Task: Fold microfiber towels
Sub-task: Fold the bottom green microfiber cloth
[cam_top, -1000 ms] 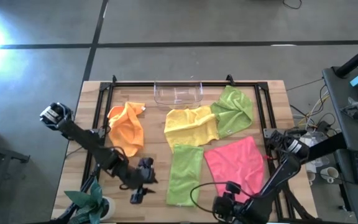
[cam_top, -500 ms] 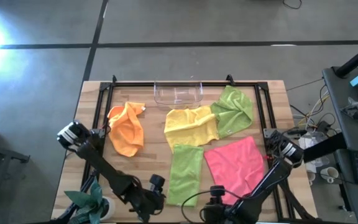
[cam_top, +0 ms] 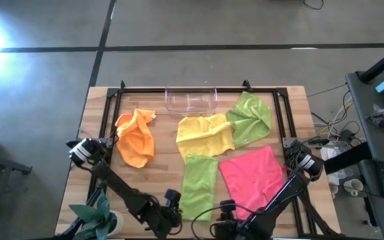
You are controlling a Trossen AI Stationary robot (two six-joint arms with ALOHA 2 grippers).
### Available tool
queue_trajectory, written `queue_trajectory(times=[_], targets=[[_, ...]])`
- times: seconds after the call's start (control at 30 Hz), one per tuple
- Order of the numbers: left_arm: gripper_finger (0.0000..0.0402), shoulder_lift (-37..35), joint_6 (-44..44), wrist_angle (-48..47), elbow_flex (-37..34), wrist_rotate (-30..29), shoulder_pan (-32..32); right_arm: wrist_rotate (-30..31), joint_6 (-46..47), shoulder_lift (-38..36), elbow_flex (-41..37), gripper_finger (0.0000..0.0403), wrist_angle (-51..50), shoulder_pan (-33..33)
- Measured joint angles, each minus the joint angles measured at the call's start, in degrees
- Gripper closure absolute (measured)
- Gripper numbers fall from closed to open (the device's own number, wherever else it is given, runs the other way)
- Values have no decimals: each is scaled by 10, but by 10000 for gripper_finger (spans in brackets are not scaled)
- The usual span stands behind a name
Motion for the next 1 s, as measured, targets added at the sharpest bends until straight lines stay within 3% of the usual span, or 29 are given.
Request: queue_trajectory(times=[0.33,0.53,0.7,0.83,1.0], targets=[[221,31,-17,5,-1,0,3,0,-35,0,-10,264,41,-16],[221,33,-23,4,-1,-61,10,0,-93,0,-19,264,90,-28],[223,33,-77,-3,-5,-59,24,0,-107,0,-33,264,102,-40],[247,33,-77,-3,-7,-54,26,-6,-108,0,-55,264,131,-45],[318,33,-78,1,-7,-37,26,-22,-138,0,-62,264,144,-45]])
